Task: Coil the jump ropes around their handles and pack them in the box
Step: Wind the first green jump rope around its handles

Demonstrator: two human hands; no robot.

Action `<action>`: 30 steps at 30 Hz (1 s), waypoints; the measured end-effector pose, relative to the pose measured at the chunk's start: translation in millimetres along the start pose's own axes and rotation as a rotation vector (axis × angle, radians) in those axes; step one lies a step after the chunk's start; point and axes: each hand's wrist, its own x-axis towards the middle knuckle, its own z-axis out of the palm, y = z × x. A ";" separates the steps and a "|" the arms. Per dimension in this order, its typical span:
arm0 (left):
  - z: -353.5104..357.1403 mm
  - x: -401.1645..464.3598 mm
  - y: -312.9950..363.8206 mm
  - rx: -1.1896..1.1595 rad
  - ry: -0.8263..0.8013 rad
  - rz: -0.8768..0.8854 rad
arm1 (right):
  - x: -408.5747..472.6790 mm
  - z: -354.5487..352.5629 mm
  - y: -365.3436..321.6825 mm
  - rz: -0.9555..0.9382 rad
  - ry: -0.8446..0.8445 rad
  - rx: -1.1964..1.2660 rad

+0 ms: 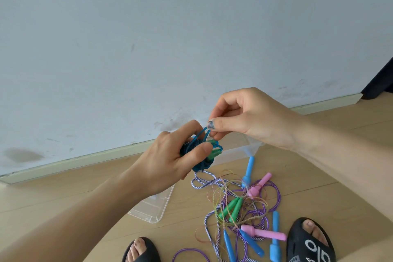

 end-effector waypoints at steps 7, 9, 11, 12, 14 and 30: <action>-1.6 2.4 0.9 -0.006 -0.056 -0.081 | 5.5 1.4 -2.7 -0.003 0.086 0.125; -5.1 3.0 0.6 0.005 -0.084 -0.093 | 6.0 0.5 -4.6 0.035 0.089 0.314; -5.6 3.9 0.2 0.067 -0.097 -0.086 | 5.8 3.4 -6.0 0.050 0.055 0.447; -4.7 4.1 -0.4 0.098 -0.102 -0.081 | 5.8 5.4 -6.8 0.048 0.034 0.487; -3.0 4.5 -1.6 0.135 -0.111 -0.068 | 6.9 7.6 -7.3 0.050 0.022 0.526; -1.1 -4.5 4.6 0.127 -0.004 0.036 | 12.2 3.7 8.8 0.232 0.064 0.473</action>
